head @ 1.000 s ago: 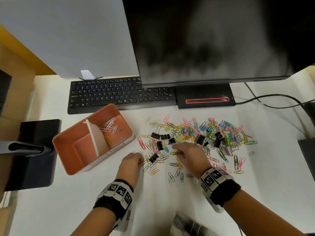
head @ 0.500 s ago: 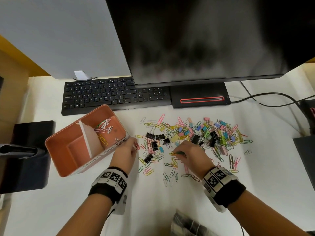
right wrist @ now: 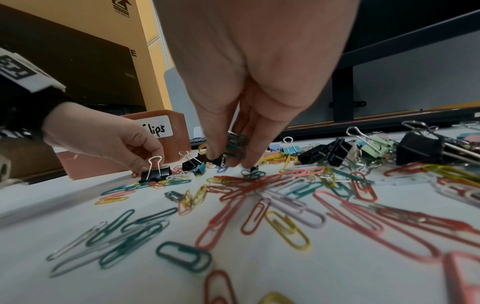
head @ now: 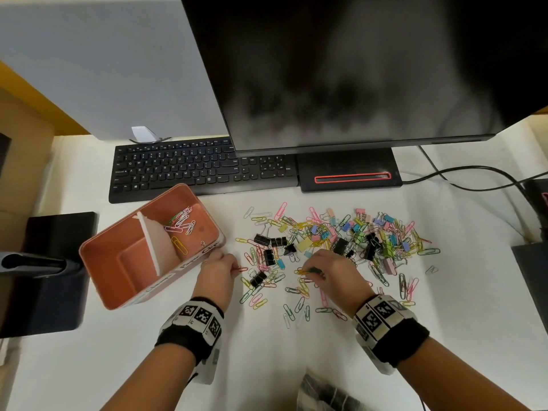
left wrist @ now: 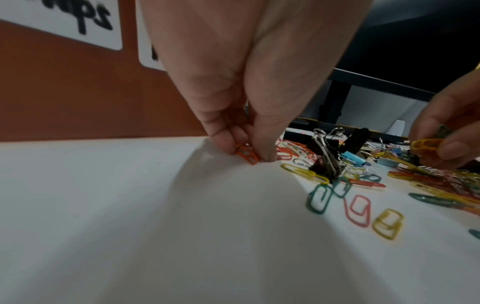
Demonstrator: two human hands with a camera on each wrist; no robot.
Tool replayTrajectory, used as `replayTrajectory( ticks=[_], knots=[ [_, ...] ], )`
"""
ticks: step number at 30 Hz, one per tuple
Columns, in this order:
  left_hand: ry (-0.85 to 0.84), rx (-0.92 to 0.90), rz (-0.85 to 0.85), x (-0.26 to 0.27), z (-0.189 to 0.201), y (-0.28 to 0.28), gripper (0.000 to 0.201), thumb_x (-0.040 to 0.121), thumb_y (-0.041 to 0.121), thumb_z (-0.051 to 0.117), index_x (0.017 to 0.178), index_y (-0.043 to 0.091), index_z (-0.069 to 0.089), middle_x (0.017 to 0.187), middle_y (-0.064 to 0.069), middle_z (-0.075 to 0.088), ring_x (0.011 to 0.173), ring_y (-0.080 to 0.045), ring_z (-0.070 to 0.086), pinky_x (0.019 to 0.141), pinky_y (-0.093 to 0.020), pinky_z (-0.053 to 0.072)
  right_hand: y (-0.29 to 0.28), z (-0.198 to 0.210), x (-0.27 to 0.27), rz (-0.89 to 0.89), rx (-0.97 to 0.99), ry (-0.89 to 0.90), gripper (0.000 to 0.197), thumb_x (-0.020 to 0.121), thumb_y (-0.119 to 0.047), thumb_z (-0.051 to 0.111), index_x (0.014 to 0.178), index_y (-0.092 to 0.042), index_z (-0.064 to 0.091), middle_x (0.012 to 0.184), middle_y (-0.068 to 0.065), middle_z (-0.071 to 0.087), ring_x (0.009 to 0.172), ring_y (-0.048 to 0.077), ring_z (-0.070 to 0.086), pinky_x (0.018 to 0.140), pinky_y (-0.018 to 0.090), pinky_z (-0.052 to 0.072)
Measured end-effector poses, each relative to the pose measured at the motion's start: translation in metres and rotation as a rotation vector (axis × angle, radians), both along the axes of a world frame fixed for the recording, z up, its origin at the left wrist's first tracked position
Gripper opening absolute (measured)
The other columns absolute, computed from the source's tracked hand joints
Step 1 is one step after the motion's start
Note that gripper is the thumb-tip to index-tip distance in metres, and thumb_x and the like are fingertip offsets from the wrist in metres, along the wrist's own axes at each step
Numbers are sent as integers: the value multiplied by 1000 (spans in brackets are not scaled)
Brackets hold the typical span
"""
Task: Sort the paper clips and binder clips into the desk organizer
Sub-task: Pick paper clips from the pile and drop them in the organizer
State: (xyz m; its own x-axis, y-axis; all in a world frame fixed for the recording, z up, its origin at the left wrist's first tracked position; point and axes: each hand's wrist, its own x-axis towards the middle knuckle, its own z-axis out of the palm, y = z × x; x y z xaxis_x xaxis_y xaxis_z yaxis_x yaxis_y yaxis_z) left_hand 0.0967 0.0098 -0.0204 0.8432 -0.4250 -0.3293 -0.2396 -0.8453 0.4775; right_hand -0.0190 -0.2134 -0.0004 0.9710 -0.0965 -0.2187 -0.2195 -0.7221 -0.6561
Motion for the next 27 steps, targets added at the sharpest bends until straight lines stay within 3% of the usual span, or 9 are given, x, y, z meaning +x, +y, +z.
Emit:
replayTrajectory(
  ticks=[4,7,10,13,15,17,20,24,27],
  knots=[
    [-10,-50,-66,-6,16,3,4,83,8,63,80,8,66,81,-5,56,80,-25,56,70,-26,39,7,11,5,18,13,1,12,88,-15,61,96,-12,70,92,2,69,81,12,61,77,32,54],
    [-138,-204,-30,-10,56,9,8,82,10,66,74,11,62,74,0,54,64,-3,48,62,-8,34,20,36,23,43,44,-43,14,90,-18,59,99,-14,69,96,2,69,86,12,62,81,27,52],
    [-293,-278,111,5,104,23,7,81,12,66,76,14,62,75,2,52,64,4,45,64,-1,35,43,64,59,77,78,-112,16,91,-18,57,102,-14,68,100,1,68,91,12,61,86,26,49],
    [-291,-243,261,39,123,44,10,81,16,66,75,20,60,80,2,60,69,-9,53,68,-11,38,76,82,103,109,113,-184,16,89,-19,58,101,-16,69,96,2,67,88,17,61,84,30,49],
    [-216,-256,362,59,121,50,10,80,14,68,76,21,61,81,1,65,77,-15,60,80,-30,48,98,87,128,119,129,-184,19,87,-19,60,104,-17,68,98,4,67,89,18,60,85,29,48],
    [-89,-274,426,66,116,49,14,78,15,71,89,20,64,93,0,67,86,-15,61,88,-35,49,112,87,143,134,135,-141,29,85,-22,64,113,-17,65,106,5,66,95,19,61,89,31,48],
    [-59,-291,390,60,112,44,32,78,24,72,108,24,62,112,2,62,96,-12,60,91,-31,48,102,78,140,100,140,-108,34,87,-31,61,119,-21,60,116,1,62,101,18,59,91,34,48],
    [-40,-419,204,25,106,20,18,83,19,66,100,22,63,103,6,62,88,-2,61,75,-9,48,45,52,129,-18,21,-53,30,93,-26,49,123,-26,54,129,-3,54,108,17,56,96,36,46],
    [51,-312,22,4,79,-6,28,86,26,61,113,29,55,116,8,54,101,-4,56,88,-17,47,10,29,136,2,-85,85,37,93,-20,48,130,-26,49,137,-1,48,116,19,52,102,36,43]
  ],
)
